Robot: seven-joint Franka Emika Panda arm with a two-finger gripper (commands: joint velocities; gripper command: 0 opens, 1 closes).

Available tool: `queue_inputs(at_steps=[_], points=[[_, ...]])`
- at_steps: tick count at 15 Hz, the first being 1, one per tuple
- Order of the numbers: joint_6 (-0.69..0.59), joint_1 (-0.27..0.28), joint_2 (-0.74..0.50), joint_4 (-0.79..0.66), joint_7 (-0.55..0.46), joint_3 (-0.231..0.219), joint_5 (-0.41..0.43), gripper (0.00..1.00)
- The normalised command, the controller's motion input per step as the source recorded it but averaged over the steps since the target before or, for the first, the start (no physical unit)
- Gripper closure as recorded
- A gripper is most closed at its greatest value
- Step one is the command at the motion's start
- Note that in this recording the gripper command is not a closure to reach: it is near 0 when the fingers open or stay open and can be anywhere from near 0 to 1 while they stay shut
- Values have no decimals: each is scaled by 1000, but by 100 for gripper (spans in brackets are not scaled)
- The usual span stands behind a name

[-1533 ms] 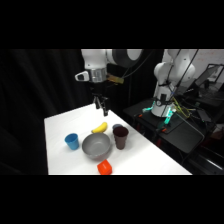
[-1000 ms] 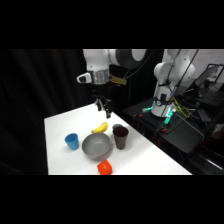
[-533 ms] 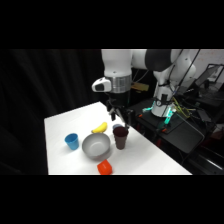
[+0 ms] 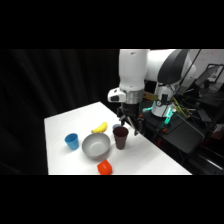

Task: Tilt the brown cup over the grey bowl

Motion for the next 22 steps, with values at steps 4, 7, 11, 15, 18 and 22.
queue_inputs(at_steps=[4,7,11,15,18,22], points=[[342,-51,-5,-134,15,-35,-57,0],[424,-62,219,26,-115,-38,43,0],[255,-56,282,122,-166,-28,81,0],[41,-7,177,141,-81,-13,43,100],[-49,33,17,86,-20,-11,1,100],[-110,35,-89,47,-9,-24,-29,100]])
